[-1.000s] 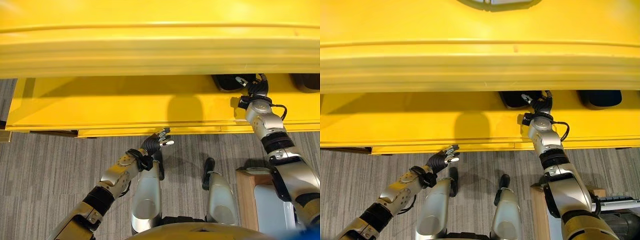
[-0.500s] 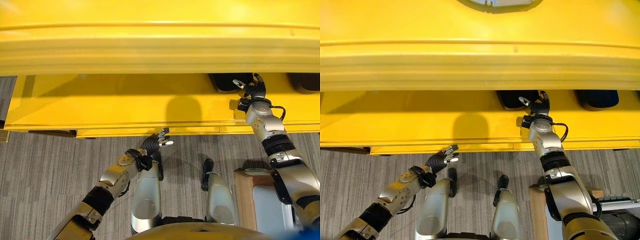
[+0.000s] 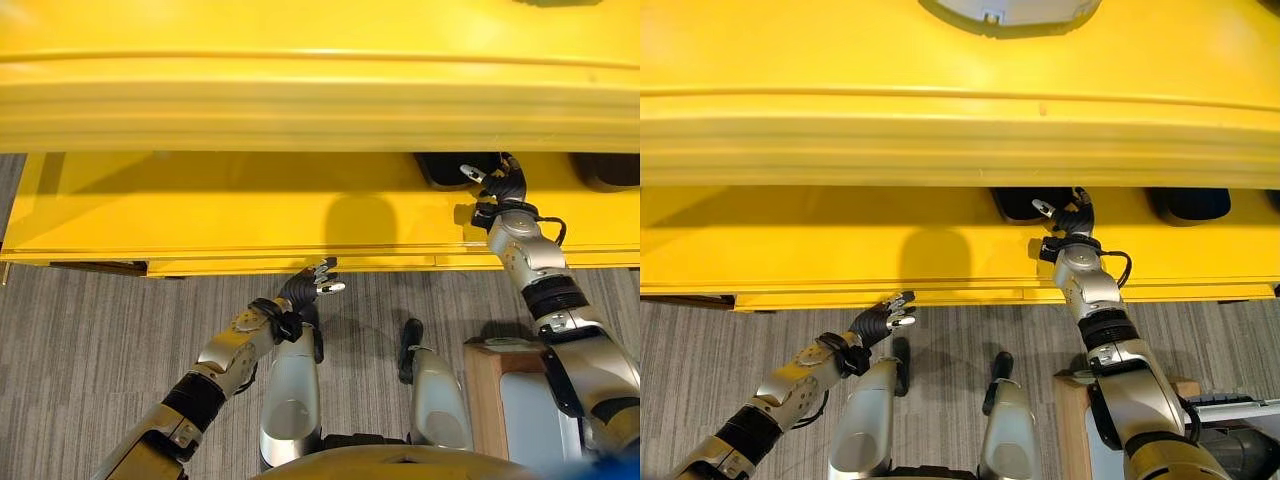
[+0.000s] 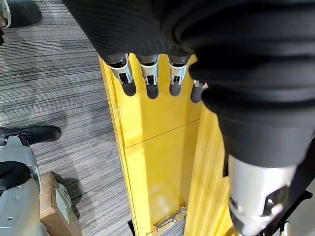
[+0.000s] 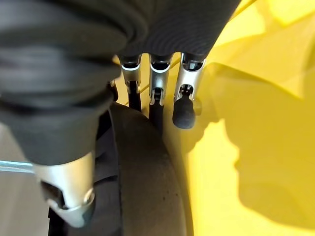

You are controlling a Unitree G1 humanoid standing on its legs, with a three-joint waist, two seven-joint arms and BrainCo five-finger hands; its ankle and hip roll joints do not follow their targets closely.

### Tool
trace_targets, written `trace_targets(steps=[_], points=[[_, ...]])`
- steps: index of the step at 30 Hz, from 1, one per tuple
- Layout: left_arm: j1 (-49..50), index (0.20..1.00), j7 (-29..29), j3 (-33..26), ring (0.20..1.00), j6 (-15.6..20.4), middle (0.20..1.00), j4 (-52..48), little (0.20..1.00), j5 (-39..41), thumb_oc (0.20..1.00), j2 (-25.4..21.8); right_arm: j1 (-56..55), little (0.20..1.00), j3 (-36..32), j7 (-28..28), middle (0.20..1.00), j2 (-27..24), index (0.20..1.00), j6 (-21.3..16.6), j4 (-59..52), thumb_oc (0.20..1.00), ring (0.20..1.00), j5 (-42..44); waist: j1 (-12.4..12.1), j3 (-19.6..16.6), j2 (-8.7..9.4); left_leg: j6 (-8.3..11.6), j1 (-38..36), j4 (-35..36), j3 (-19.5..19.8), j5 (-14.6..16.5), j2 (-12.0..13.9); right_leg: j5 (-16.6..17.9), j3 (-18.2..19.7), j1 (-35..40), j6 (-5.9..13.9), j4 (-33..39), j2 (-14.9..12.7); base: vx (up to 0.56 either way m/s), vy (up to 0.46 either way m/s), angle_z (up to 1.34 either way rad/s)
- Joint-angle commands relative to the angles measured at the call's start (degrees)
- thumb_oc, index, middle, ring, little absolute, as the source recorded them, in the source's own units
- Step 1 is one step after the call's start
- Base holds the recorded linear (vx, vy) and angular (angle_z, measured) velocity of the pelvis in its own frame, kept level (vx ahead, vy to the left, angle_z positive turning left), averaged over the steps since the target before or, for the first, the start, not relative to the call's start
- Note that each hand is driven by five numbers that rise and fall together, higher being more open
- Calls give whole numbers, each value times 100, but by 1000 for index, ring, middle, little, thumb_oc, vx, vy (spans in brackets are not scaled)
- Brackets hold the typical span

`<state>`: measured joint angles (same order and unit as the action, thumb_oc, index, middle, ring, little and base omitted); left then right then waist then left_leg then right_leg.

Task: Move parts from the plastic box to the shelf.

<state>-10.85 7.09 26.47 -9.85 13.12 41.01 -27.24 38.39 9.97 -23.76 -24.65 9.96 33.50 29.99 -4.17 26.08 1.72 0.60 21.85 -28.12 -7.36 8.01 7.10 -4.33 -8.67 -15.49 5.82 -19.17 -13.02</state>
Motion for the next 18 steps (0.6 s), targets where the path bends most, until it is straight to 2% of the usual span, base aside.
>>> trace_targets(steps=[1, 5, 13, 18], points=[[-70, 1000, 79, -266, 1000, 243, 1000, -722, 1000, -62, 1000, 119, -614, 1000, 841, 703, 1000, 691, 1000, 666, 220, 1000, 1000, 63, -248, 255, -127, -85, -129, 236, 62, 159, -184, -409, -26, 298, 5, -401, 120, 0, 0, 0], [-29, 1000, 61, -300, 1000, 227, 1000, -767, 1000, -102, 1000, 126, -796, 1000, 1002, 859, 1000, 716, 1000, 807, -103, 1000, 1000, -63, -225, 247, -112, -74, -118, 245, 45, 140, -181, -409, -11, 284, 6, -400, 124, 0, 0, 0], [9, 1000, 38, -336, 1000, 234, 1000, -808, 1000, -137, 1000, 136, -1019, 1000, 1243, 1190, 1000, 768, 1000, 833, -485, 1000, 1000, -328, -211, 244, -77, -86, -105, 272, 37, 120, -189, -396, 4, 270, 14, -378, 136, -4, 0, 0], [-7, 1000, -12, -345, 1000, 231, 1000, -823, 1000, -160, 1000, 175, -1108, 1000, 1305, 1099, 1000, 815, 1000, 928, -601, 1000, 1000, -315, -199, 234, -52, -90, -90, 271, 31, 123, -194, -393, 20, 265, 12, -361, 153, -7, 1, -1]])
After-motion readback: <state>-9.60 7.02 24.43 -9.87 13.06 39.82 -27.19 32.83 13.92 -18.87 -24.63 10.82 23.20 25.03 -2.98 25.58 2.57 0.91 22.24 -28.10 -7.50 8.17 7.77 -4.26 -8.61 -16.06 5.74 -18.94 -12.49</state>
